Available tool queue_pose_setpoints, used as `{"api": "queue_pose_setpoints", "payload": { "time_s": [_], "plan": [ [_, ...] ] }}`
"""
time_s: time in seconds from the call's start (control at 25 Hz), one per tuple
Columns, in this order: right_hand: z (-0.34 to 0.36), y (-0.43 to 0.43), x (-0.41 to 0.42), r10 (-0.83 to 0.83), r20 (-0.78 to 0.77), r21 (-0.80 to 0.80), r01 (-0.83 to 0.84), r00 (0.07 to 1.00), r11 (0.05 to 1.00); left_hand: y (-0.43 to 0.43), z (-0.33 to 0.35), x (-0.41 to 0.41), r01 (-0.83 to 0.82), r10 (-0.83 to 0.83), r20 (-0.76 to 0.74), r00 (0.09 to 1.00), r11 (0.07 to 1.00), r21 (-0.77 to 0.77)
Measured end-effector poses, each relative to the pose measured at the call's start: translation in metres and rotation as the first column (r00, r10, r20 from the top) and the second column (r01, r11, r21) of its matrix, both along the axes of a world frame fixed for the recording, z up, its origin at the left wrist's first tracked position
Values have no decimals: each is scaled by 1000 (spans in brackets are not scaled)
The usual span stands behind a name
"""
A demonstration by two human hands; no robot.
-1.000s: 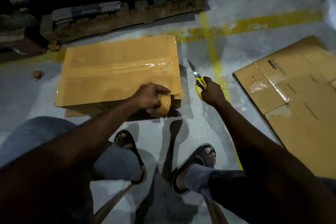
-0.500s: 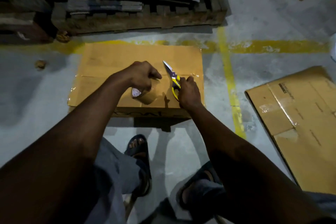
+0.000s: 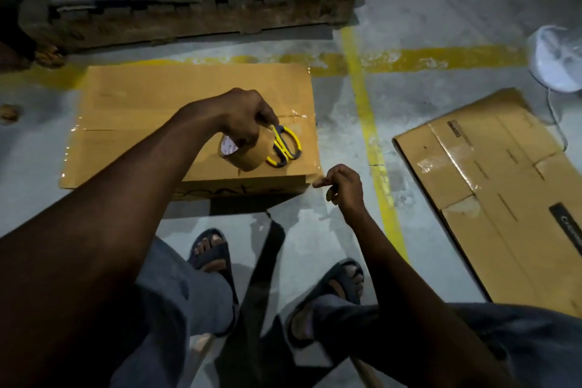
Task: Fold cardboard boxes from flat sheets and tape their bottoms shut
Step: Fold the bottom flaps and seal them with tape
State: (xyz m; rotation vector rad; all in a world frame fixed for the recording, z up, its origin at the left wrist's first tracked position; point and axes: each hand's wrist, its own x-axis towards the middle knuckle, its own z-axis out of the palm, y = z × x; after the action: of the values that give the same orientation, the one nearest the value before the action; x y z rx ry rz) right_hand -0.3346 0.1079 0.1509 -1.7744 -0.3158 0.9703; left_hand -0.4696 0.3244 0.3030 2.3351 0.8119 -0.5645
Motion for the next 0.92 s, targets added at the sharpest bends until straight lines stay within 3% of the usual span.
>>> {"api": "queue_pose_setpoints", "payload": {
  "time_s": [0.36,0.92],
  "plan": [
    [-15,10,10,212,-70,70,-208,975,976,-5,-3,13,45,-44,-62,997,999,26],
    [-32,5,-1,130,77,-37,-128,988,991,2,-16,17,81,-80,-89,993,997,14]
  ]
}}
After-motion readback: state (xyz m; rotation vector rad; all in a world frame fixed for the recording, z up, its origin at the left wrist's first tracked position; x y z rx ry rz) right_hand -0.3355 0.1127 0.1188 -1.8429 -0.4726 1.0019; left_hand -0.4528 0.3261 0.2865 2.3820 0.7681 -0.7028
